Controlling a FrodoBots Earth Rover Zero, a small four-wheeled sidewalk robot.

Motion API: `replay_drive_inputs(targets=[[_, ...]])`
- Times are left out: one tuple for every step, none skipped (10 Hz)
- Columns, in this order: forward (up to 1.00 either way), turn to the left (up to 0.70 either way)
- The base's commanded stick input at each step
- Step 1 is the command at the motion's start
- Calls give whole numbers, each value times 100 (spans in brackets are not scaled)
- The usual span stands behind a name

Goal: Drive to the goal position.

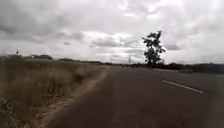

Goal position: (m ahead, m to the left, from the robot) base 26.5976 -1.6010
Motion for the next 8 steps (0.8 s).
replay_drive_inputs(targets=[[50, 0], [50, 0], [50, 0], [50, 0], [50, 0], [50, 0], [50, 0], [50, 0]])
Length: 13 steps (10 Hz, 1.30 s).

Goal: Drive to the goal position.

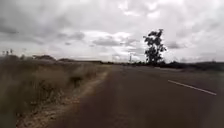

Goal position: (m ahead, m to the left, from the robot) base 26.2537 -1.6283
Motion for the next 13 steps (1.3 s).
replay_drive_inputs(targets=[[50, 0], [50, 0], [50, 0], [50, 0], [50, 0], [50, 0], [50, 0], [50, 0], [50, 0], [50, 0], [50, 0], [50, 0], [50, 0]])
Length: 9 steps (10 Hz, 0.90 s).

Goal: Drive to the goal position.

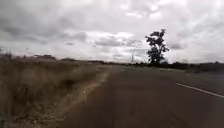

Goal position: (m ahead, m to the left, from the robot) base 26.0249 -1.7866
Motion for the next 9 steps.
replay_drive_inputs(targets=[[50, -50], [50, -50], [50, -39], [50, -16], [50, 0], [50, 0], [50, 0], [50, 0], [50, 0]])
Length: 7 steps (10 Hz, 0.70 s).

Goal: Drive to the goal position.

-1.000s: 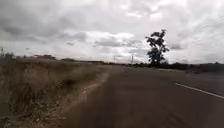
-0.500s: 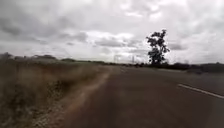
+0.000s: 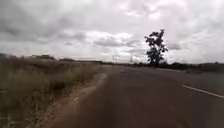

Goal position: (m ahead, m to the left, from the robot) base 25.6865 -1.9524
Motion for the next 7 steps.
replay_drive_inputs(targets=[[50, 0], [50, 0], [50, 0], [50, 0], [50, 0], [50, 0], [50, 0]])
